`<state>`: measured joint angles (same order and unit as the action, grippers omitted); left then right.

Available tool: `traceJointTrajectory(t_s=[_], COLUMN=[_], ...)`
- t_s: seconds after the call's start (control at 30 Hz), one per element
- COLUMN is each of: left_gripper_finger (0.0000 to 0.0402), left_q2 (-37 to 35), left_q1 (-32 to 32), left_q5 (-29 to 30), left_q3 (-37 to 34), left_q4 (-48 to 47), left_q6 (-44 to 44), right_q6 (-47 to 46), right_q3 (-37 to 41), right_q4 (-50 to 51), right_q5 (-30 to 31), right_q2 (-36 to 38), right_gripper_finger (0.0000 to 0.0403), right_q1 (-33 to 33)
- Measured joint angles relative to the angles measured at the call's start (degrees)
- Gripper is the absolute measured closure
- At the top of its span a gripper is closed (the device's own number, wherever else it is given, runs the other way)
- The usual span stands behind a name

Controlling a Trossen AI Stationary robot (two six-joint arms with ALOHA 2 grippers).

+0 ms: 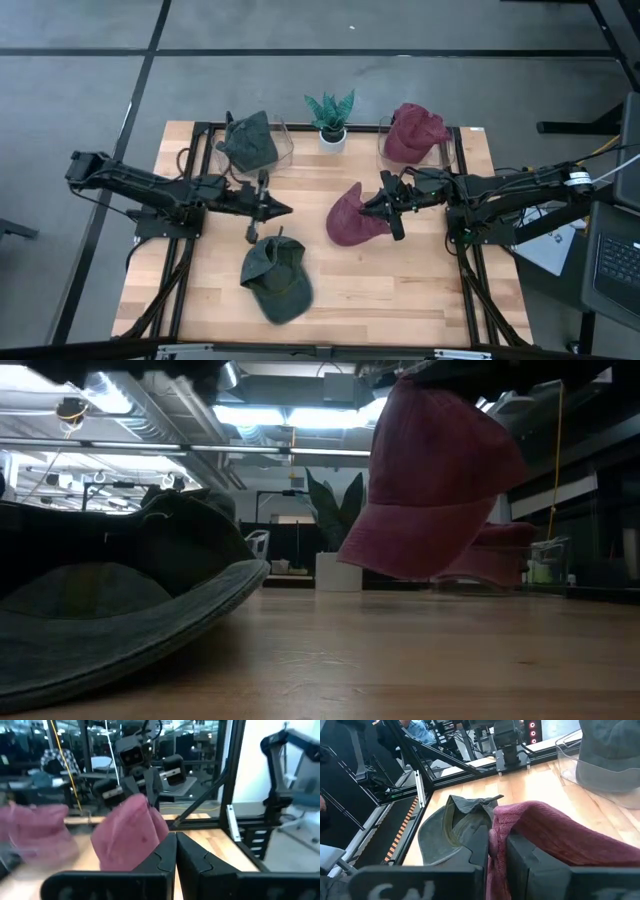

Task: Pick & Place hat
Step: Put the red cap into the right transparent bin

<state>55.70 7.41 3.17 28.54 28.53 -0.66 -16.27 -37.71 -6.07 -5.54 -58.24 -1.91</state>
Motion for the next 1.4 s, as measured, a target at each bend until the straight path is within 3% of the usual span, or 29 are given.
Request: traceJointTrajectory(t_s=[0.27,0.6,0.83,1.1,1.4], left_gripper_finger=[0.0375,0.0245,0.0178,0.0168,0.0172], left_q2=[12.28,23.53,29.63,36.09,39.33], left_q1=[-0.01,-0.01,-0.18,-2.38,-4.18], left_q5=[6.18,10.29,10.45,2.3,1.74], left_q3=[11.78,24.4,30.41,37.17,38.29], left_q4=[-6.52,-12.91,-12.92,-16.33,-17.26], left_q6=[8.52,14.27,17.38,15.94,14.74], right_q6=[0.05,0.28,3.11,3.59,5.59], right_q3=[0.0,0.0,0.0,0.0,0.0], right_q4=[-0.02,-0.06,-1.71,-2.69,-4.19], right_q5=[-0.02,-0.23,-5.85,-6.67,-6.67], right_q2=[0.0,0.0,-0.27,-0.66,-0.66], right_gripper_finger=[0.0362,0.0362,0.0362,0.0362,0.0362], right_q1=[0.0,0.0,-0.02,-0.02,-0.02])
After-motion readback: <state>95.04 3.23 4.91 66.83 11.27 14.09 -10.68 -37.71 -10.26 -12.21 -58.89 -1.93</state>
